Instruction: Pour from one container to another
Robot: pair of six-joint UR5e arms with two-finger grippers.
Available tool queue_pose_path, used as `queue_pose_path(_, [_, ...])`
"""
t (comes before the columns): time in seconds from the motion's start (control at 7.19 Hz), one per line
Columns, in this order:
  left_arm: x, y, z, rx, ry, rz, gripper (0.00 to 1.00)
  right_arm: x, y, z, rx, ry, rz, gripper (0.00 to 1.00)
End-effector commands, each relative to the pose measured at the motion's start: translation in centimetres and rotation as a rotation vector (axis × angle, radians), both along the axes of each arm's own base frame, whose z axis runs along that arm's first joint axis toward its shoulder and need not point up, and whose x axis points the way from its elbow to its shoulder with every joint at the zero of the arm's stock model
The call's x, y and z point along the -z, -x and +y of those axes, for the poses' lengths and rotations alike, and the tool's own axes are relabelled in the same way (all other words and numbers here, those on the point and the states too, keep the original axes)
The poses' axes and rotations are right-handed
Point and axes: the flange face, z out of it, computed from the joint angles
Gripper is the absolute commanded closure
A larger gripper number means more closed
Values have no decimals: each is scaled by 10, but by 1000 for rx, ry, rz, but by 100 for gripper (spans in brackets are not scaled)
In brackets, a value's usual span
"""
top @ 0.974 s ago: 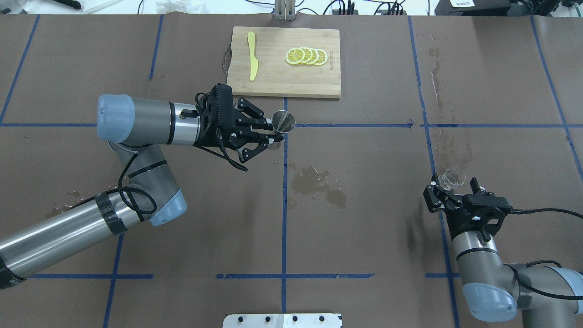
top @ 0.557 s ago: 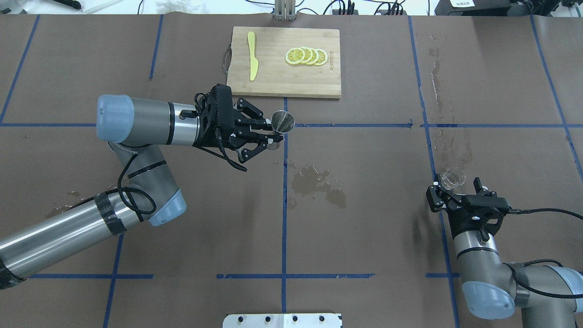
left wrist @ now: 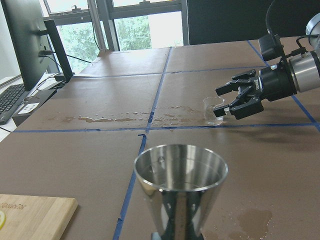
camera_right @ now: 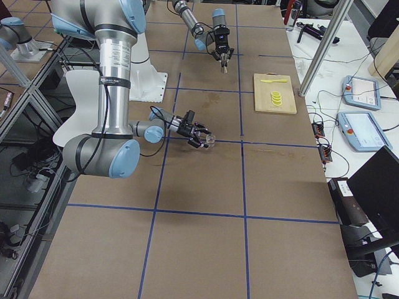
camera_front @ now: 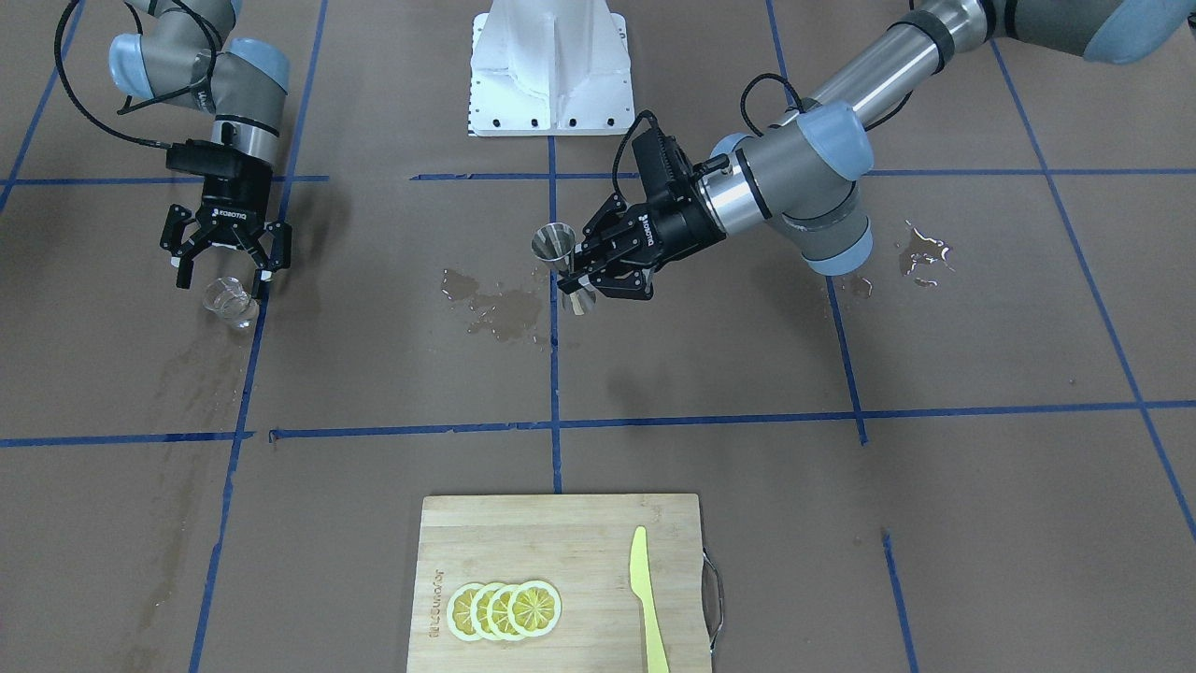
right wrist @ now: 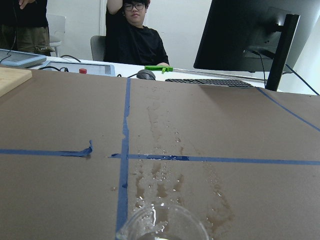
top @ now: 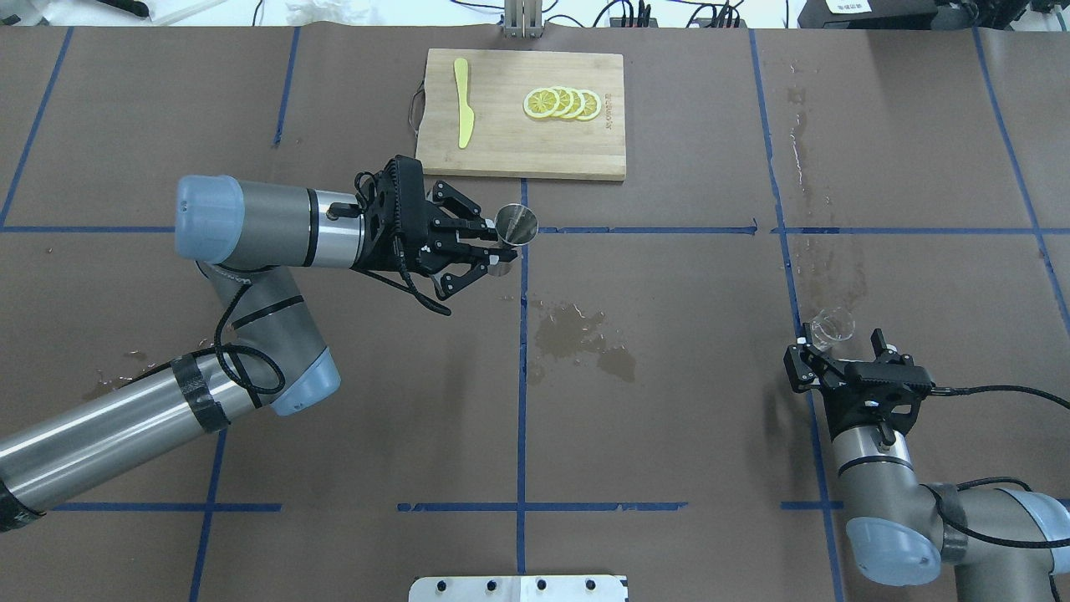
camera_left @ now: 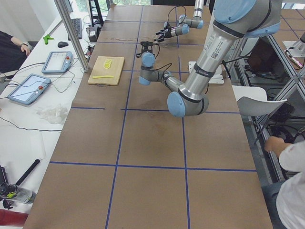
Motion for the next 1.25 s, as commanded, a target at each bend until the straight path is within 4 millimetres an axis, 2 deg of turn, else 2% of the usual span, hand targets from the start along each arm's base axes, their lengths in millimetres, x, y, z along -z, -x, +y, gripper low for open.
queue_pose_path(0.0, [-4,1,1,0,1,-1,100,-3,6,0,1,0,6,1])
queue_pose_path(0.28, [-4,1,1,0,0,0,100,-6,7,0,1,1,12,9])
queue_pose_path(0.42, [-4,2,1,0,0,0,100,-6,7,0,2,2,10,20])
queue_pose_path(0.56, [-3,2,1,0,-1,1,100,-5,8,-1,2,2,7,26])
queue_pose_path(0.83, [-14,5,4,0,-2,2,100,2,15,-1,2,0,-7,29])
queue_pose_path(1.11, [-16,6,4,0,-4,6,100,2,15,-2,-1,-1,-7,28])
